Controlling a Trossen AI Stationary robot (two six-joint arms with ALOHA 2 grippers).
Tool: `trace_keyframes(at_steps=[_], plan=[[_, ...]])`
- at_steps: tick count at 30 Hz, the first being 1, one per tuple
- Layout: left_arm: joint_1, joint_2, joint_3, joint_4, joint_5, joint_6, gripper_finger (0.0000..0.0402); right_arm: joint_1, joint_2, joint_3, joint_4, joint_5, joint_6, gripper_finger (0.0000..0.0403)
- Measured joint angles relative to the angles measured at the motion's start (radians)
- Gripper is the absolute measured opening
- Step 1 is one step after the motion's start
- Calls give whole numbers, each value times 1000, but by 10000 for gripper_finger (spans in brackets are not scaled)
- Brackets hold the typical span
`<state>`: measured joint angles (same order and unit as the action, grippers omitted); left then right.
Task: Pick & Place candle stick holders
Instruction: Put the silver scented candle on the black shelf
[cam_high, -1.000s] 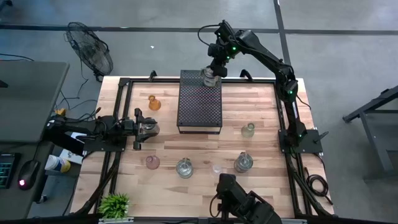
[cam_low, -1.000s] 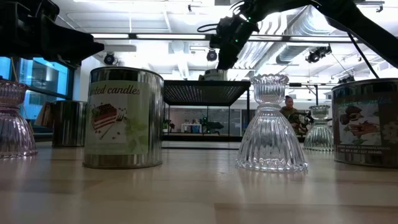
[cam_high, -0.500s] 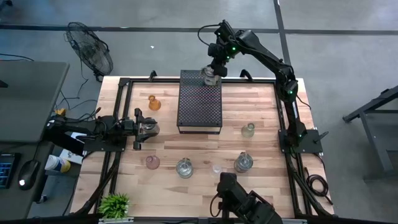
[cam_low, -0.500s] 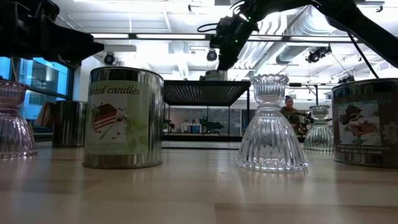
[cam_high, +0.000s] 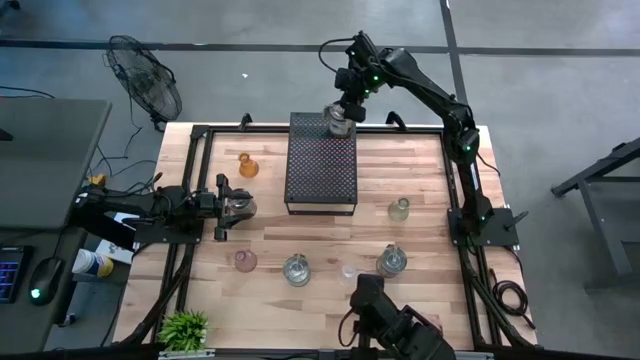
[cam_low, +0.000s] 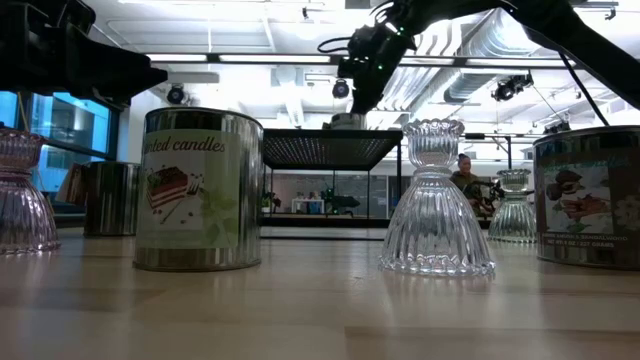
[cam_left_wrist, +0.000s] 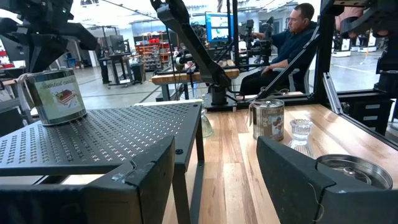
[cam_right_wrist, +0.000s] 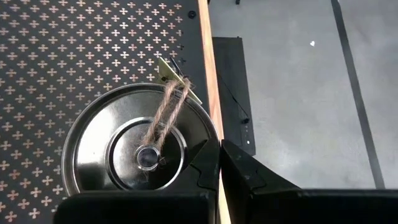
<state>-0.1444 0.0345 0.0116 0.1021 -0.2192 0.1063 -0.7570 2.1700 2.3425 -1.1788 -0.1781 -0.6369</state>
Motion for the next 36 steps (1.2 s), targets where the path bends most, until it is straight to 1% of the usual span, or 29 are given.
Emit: trace_keyframes(at_steps=[26,36], plan=[[0,0,0,0,0,0,222,-2,0,1,-1,27,-25,0],[0,0,0,0,0,0,222,-2,0,0,-2,18,-35,0]])
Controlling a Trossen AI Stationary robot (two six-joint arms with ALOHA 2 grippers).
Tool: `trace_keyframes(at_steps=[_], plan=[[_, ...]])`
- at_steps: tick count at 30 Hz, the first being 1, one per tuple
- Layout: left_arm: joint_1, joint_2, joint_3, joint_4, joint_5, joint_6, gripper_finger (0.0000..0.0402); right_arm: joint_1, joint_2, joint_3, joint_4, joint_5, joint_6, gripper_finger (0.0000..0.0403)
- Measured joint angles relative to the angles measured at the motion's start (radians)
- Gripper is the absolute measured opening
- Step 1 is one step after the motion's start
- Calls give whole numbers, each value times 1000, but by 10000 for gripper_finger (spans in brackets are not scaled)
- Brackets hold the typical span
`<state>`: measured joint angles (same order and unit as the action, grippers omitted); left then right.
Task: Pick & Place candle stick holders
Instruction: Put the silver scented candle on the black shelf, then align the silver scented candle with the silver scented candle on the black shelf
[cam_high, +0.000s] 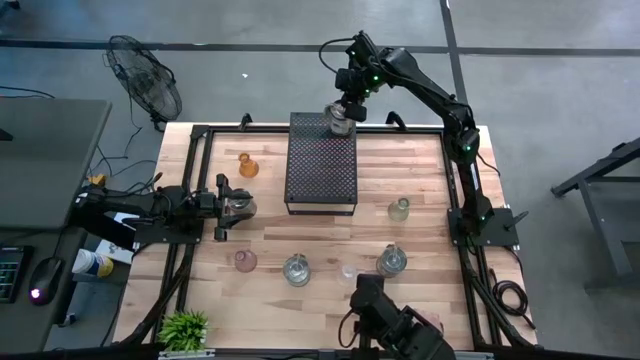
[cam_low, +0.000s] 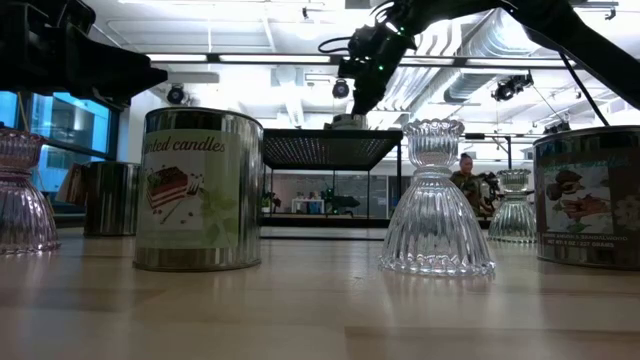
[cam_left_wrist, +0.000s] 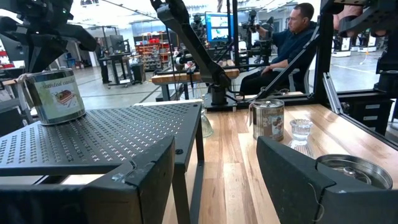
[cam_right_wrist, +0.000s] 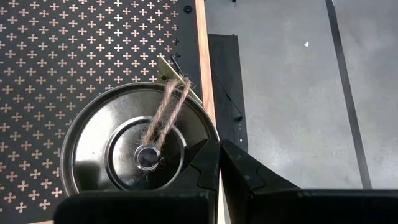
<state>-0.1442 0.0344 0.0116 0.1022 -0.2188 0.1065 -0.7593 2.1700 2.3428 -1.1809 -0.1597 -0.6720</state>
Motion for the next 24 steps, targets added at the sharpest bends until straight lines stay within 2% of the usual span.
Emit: trace_keyframes(at_steps=[8,18,24], plan=[[0,0,0,0,0,0,222,1,0,0,-4,1,17,9],[0,0,0,0,0,0,222,7,-32,-4,-1,23,43,79],[0,0,0,0,0,0,222,13,-85,-3,18,49,71,102]])
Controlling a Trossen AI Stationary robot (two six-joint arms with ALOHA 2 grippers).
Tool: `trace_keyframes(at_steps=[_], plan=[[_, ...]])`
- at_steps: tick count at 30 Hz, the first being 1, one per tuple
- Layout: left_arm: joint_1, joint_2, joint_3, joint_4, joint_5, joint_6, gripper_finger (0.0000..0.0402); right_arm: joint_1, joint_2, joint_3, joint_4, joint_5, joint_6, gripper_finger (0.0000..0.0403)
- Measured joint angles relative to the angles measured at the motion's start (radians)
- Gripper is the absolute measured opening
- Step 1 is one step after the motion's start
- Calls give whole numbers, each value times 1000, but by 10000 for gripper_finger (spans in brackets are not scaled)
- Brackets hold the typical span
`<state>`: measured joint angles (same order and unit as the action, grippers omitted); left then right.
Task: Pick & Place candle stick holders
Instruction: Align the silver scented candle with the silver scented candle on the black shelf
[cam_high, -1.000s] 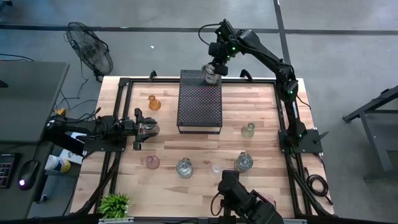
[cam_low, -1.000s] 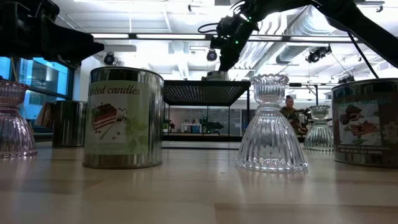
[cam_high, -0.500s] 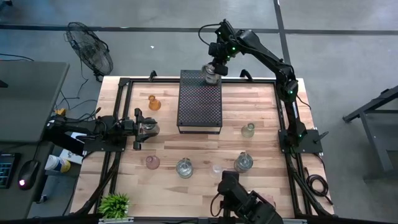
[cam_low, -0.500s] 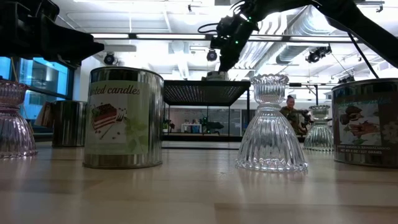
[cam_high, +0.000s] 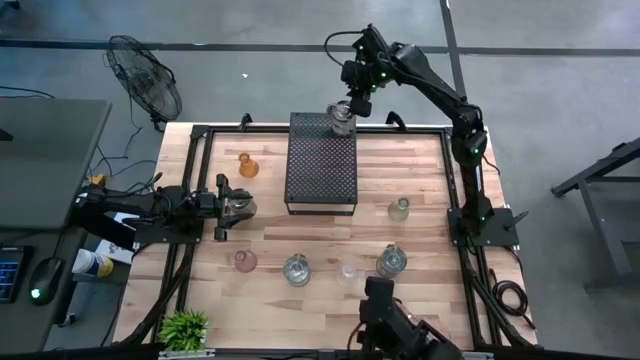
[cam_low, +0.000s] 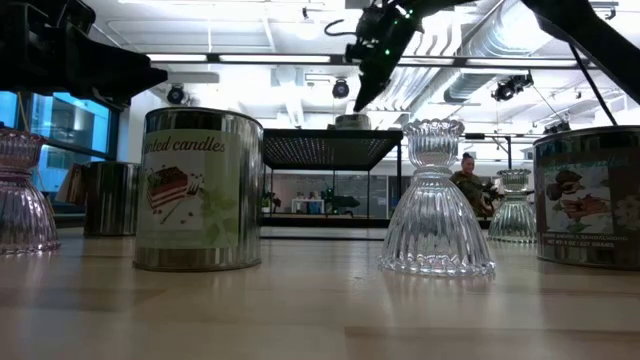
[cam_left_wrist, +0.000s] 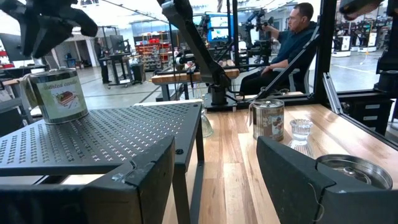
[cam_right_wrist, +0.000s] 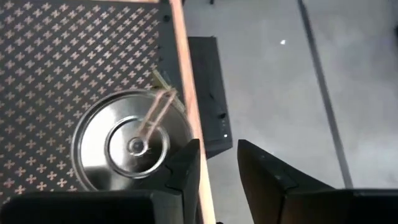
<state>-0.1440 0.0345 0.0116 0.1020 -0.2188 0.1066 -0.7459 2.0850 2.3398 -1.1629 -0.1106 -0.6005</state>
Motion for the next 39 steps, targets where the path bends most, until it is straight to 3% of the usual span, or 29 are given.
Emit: trace_keyframes(at_steps=[9,20,32,39], plan=[[0,0,0,0,0,0,222,21,-95,0,-25,90,102,106],[0,0,0,0,0,0,222,34,-207,1,-167,44,218,108],[0,0,0,0,0,0,222,95,-226,1,-412,24,295,108],[0,0,0,0,0,0,222,184,-301,-116,-405,26,360,108]])
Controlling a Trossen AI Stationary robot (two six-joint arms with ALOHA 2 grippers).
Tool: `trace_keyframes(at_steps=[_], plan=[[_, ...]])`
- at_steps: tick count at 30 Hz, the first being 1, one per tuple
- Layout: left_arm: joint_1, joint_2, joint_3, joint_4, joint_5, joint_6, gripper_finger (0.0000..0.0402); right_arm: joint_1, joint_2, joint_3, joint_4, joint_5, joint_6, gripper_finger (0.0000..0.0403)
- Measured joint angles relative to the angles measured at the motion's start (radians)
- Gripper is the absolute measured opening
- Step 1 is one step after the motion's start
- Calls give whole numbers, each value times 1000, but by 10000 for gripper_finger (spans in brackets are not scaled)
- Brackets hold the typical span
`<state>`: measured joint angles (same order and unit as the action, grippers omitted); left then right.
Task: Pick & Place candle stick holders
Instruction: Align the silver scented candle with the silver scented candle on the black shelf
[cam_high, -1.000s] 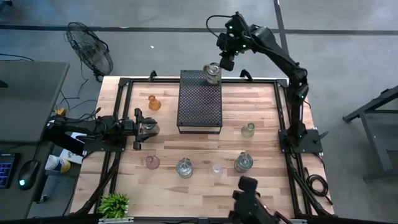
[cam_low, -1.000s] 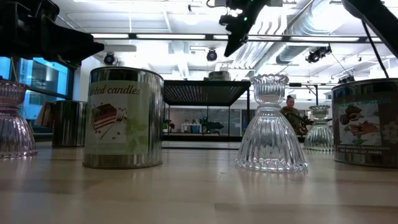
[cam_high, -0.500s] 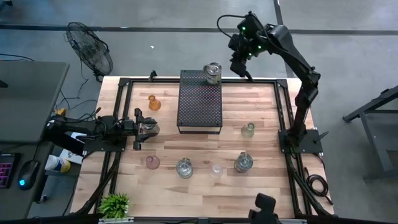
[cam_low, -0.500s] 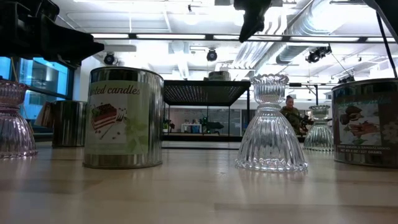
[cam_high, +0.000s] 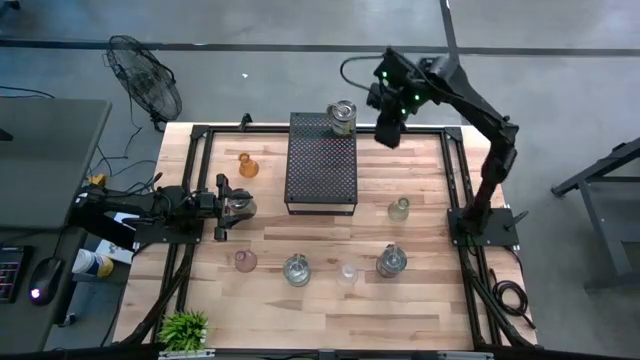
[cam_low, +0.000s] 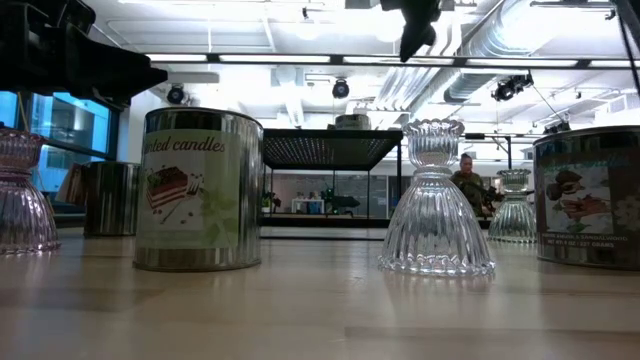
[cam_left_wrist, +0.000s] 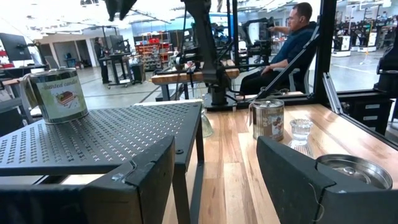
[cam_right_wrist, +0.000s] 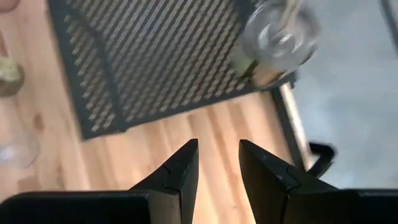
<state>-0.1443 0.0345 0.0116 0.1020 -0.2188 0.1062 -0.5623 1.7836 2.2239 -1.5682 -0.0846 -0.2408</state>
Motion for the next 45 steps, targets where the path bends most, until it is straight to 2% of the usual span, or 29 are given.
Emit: trace_keyframes(at_steps=[7,17,28,36,45], plan=[[0,0,0,0,0,0,222,80,-155,-316,117,14,53,108],[0,0,0,0,0,0,222,170,-408,-708,382,137,150,108],[0,0,0,0,-1,0,222,264,-662,-1038,589,261,259,108],[0,0,0,0,-1,0,222,299,-830,-1268,764,261,265,108],[0,0,0,0,-2,0,222,308,-957,-1414,903,260,261,108]])
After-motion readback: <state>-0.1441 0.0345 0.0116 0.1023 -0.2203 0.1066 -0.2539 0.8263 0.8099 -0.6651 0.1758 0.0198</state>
